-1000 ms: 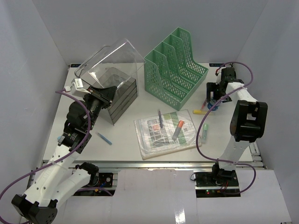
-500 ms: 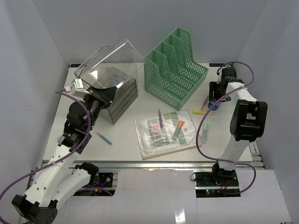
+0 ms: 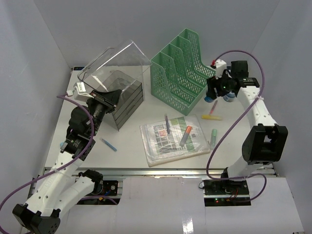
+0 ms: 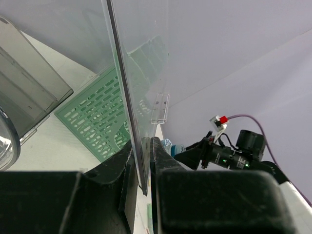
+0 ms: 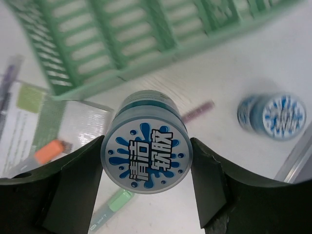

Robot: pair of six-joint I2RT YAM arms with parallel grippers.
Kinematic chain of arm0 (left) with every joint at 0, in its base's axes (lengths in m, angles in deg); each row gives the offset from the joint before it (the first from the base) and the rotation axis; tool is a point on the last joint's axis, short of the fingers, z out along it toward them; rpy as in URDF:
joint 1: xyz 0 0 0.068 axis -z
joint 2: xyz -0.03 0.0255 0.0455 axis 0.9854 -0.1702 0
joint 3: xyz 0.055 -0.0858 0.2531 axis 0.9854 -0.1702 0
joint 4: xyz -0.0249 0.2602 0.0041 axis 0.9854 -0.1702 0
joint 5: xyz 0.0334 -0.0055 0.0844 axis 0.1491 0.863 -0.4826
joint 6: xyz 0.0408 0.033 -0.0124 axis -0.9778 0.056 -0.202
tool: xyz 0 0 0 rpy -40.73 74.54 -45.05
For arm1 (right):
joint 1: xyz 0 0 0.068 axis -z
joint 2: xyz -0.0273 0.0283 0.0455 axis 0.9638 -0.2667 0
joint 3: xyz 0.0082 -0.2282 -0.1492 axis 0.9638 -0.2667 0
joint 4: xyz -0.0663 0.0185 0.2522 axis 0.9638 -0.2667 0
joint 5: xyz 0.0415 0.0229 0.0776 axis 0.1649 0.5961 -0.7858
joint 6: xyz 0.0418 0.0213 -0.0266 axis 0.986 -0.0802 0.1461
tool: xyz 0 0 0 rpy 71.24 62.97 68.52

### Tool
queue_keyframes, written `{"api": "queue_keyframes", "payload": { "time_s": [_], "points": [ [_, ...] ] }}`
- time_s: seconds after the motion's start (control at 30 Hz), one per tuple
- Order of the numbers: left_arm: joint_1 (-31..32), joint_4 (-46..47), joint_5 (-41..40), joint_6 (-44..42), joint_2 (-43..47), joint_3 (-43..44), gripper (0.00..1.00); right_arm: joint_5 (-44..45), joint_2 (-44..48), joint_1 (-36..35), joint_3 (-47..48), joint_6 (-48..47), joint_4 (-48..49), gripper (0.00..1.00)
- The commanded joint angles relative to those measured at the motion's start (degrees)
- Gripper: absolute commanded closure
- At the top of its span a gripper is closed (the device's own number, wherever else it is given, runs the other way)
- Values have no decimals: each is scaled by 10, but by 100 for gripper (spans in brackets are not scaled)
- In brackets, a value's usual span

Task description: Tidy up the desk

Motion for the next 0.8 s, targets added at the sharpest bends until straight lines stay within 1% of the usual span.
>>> {"api": "queue_keyframes", "payload": {
  "time_s": [0.0,0.07,0.17,0.3,0.4,0.47,0.53,0.6,0.77],
  "points": [
    [-3,32,20,-2,-4,27,90,-79,47,-176,17,-210,-48,92],
    [-3,29,24,4,-8,33,90,-48,51,-240,13,-269,-36,92],
    [-3,21,28,12,-14,49,90,-6,27,-347,45,-316,-11,92],
    [-4,8,28,26,-19,65,90,23,-32,-418,140,-354,-3,92],
    [-4,-4,22,36,-21,81,91,60,-53,-464,164,-389,37,92],
    [-4,-4,17,46,-21,87,91,87,-49,-491,147,-417,81,92],
    [-4,-4,12,56,-21,92,91,113,-37,-516,88,-450,147,92],
    [-4,-3,8,67,-22,98,91,141,-32,-532,52,-481,212,92],
    [-4,3,-7,89,-23,111,91,168,-46,-543,33,-491,292,92]
  ]
}}
